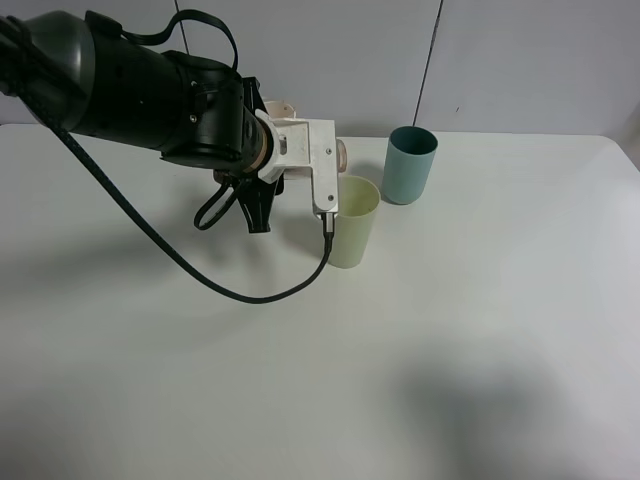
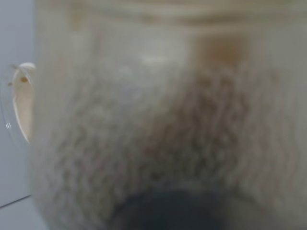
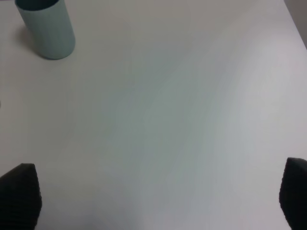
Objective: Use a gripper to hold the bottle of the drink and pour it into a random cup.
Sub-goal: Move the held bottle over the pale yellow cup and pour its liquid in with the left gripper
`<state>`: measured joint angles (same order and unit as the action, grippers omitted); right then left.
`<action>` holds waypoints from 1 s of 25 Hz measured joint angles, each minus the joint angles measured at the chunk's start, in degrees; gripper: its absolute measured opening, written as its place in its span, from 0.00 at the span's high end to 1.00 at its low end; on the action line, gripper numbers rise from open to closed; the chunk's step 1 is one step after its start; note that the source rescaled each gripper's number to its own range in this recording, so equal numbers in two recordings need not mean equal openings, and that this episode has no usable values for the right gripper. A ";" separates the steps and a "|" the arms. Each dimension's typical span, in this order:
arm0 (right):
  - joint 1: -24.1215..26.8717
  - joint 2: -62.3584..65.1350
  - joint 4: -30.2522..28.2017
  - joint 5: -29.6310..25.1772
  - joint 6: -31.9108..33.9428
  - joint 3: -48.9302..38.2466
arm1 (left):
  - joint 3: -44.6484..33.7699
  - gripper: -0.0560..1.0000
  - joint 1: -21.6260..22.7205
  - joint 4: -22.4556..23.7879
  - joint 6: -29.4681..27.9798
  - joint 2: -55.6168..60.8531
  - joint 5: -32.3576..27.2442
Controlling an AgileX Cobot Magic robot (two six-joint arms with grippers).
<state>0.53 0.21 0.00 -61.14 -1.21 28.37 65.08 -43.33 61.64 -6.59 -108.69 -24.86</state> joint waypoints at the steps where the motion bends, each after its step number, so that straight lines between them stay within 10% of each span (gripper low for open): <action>1: 0.00 0.00 0.00 0.00 0.00 0.00 | 0.00 0.93 -0.06 0.38 0.00 0.00 -0.13; 25: 0.00 0.00 0.00 0.00 0.00 0.00 | 0.00 0.93 -0.75 8.30 0.02 0.00 -2.42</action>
<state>0.53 0.21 0.00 -61.14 -1.21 28.37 65.08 -44.08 69.95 -6.57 -108.69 -27.28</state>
